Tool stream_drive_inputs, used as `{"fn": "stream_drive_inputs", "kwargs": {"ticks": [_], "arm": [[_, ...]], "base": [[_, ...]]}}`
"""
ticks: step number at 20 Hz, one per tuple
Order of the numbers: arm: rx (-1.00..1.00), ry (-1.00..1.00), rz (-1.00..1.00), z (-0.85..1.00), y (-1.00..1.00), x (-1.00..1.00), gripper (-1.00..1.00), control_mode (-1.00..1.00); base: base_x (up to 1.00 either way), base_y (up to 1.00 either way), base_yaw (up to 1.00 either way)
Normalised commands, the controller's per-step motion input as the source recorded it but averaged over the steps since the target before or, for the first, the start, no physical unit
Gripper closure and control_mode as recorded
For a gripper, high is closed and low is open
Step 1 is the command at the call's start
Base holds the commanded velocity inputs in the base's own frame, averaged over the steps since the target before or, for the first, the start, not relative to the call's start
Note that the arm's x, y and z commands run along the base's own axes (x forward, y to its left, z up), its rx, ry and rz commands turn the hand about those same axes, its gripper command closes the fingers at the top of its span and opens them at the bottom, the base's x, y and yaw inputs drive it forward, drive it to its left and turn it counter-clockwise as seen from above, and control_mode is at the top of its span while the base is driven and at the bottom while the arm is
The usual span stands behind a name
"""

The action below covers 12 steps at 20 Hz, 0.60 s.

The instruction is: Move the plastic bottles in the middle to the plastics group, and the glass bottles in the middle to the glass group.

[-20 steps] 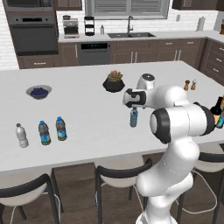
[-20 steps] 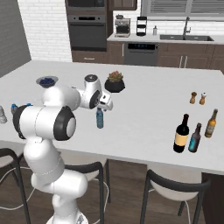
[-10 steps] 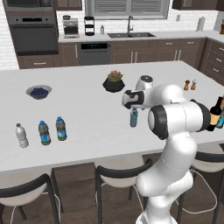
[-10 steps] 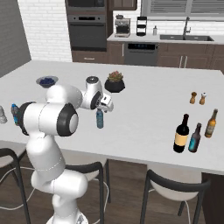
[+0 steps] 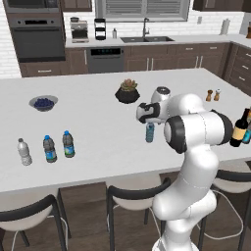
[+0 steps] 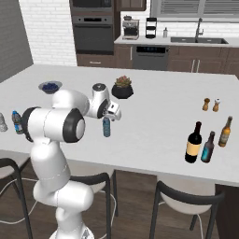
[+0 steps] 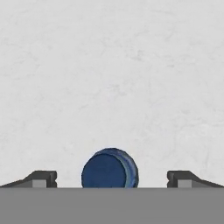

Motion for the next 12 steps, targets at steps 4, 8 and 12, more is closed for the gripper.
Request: {"fn": "stream_drive_inputs", "kwargs": {"ticks": [4, 8, 12], "arm": [[0.00, 0.00, 0.00, 0.00, 0.00, 0.15, -1.00, -1.00], [0.00, 0.00, 0.00, 0.00, 0.00, 0.13, -1.00, -1.00], [0.00, 0.00, 0.01, 0.00, 0.00, 0.00, -1.00, -1.00]], "base": [[0.00, 0.00, 0.00], [0.00, 0.00, 0.00], [0.00, 0.00, 0.00]]}}
